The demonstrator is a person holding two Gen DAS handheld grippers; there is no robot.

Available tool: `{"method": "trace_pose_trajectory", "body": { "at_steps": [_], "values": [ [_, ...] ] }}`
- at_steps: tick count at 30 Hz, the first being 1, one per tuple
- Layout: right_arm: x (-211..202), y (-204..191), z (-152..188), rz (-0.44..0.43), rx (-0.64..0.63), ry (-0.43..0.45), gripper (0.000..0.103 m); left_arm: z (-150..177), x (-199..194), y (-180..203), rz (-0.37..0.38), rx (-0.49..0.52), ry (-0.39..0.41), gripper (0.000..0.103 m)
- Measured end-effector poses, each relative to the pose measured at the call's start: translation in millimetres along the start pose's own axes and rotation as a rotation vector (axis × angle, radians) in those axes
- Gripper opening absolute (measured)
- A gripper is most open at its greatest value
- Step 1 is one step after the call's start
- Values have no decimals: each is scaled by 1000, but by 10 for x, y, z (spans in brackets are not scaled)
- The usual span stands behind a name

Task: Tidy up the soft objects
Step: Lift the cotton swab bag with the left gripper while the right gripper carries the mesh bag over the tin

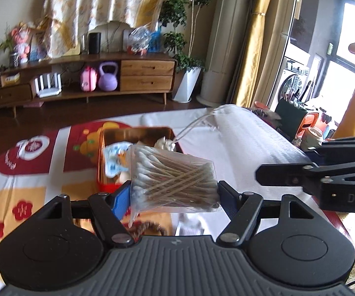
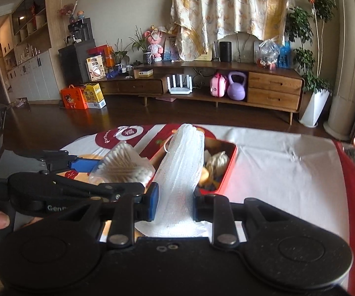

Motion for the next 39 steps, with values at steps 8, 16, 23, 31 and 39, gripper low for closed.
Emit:
{"method": "trace_pose_trajectory", "body": {
  "at_steps": [8,16,23,31,39],
  "values": [
    [420,154,-254,36,-15,-9,27,-303,304,-143,-19,31,10,74],
    [912,315,-351,73,-19,-36,26,-483,760,-489,-54,-4,-5,74],
    [1391,447,-330,81,-5,-96,26,-586,1220,-716,-51,-45,-37,74],
    [1806,542,-162,90,10,-159,26,-500,1686,-842,-43,-77,-83,74],
    [2038,576,-52,87,8,-200,27,-390,2044,-859,-38,-79,-131,74]
  ]
}}
Point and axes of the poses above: each gripper's, at about its wrist camera, not at the fingertips, and x roughly the way its jaws point, y to its right, z to its underside, the point moved 4 cm from there along x, roughly the way its jaws point, and after that the axes turned 9 degrees about x, right-handed, at the moved point
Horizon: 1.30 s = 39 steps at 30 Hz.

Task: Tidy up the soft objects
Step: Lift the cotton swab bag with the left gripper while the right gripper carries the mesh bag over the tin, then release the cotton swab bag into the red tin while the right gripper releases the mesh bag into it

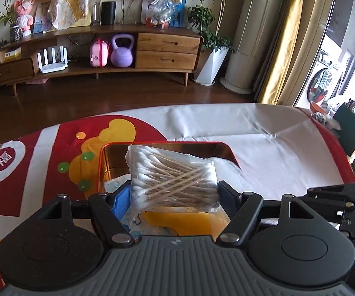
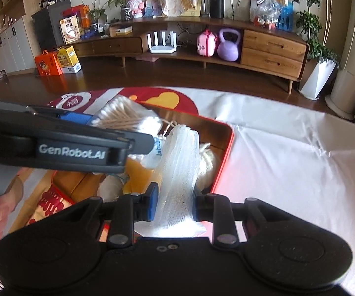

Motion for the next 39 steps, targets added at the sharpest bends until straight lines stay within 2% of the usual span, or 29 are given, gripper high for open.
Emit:
{"method": "trace_pose_trajectory", "body": {
  "at_steps": [14,20,23,25,29,31,39],
  "values": [
    [83,-25,19,41,-44,-7,30,144,338,2,-15,38,-75,74],
    [53,-51,22,56,-73,20,41,165,329,-6,-21,33,-76,75],
    [12,-76,21,62,-86,38,48,170,300,-12,-26,31,-66,83],
    [-16,-91,18,71,-105,50,54,160,284,-14,-25,29,-59,84],
    [-75,-72,10,61,-90,60,58,148,218,-29,-25,15,-44,84],
    [-111,-82,24,63,-92,71,63,144,178,-33,-34,12,-38,84],
    [-310,-88,26,41,-68,93,67,121,-54,-32,-44,8,-8,84]
  ]
}}
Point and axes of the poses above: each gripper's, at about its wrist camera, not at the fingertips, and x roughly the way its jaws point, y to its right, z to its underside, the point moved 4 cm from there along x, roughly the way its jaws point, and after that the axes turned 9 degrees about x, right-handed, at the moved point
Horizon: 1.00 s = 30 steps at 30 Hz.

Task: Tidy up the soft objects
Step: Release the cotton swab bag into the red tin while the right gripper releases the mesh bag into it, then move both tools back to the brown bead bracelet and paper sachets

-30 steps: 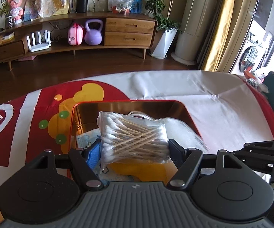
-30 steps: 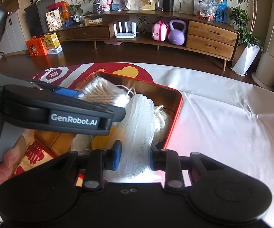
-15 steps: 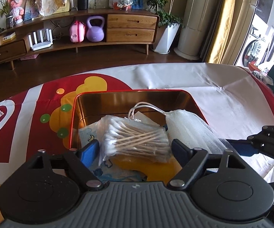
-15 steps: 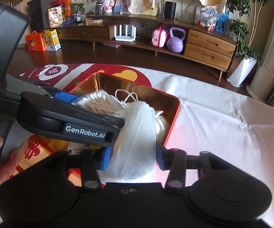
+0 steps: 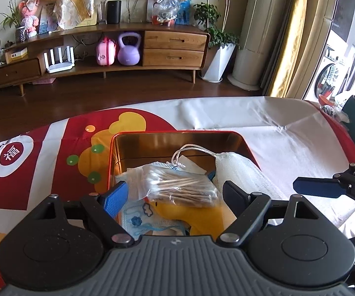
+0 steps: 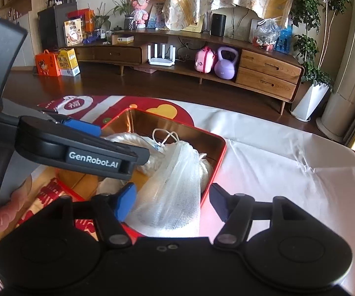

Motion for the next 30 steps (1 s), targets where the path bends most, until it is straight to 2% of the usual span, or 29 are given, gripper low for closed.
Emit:
{"method": "trace_pose_trajectory", "body": {
  "at_steps": [8,19,25,30],
  "values": [
    [-311,-12,-12,-29,40,20,72,12,-329,29,6,3,29,84],
    [-797,-7,35,-35,85,67,85,60,-966,126,37,4,90,84],
    [-1054,13,88,-54,149,99,92,168,-1300,158,53,0,109,84],
    [-1203,-72,226,-53,139,106,94,315,-1529,198,61,9,114,87]
  ]
}}
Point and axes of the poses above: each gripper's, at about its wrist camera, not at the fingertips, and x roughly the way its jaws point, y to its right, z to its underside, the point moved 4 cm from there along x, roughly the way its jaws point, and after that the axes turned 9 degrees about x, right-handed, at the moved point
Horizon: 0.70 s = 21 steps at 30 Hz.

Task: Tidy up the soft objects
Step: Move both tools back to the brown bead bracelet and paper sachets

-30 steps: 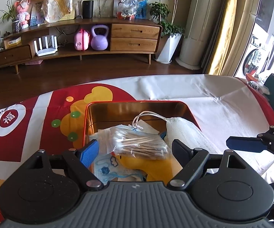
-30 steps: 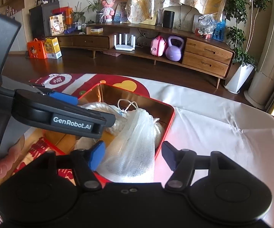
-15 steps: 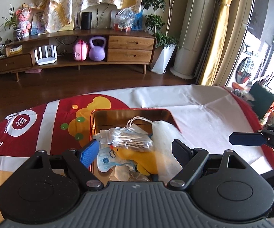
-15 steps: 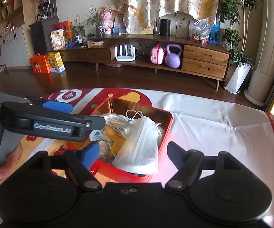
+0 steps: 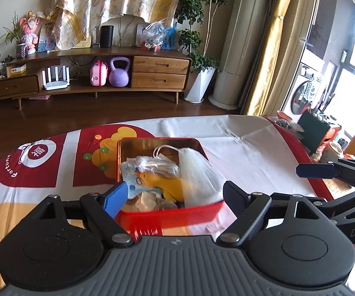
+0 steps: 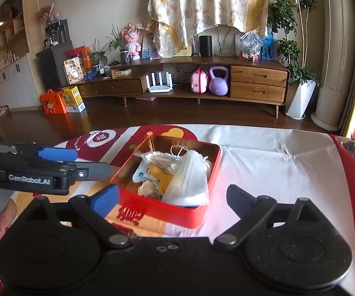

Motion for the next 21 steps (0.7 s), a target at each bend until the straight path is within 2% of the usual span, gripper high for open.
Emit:
{"method": "trace_pose_trajectory", "body": {
  "at_steps": [12,14,16,21],
  "values": [
    [-331,-167,324,-29,-19,8,103,366,-426,147,28,-18,23,93],
    [-349,-184,394,-26,-28,7,103,421,-462,157,23,-20,25,94],
    [-358,-190,465,-23,-33,4,103,484,-491,172,11,-20,27,103],
    [-370,-208,646,-31,-47,-11,103,627,-513,181,-7,-27,28,103]
  ]
}}
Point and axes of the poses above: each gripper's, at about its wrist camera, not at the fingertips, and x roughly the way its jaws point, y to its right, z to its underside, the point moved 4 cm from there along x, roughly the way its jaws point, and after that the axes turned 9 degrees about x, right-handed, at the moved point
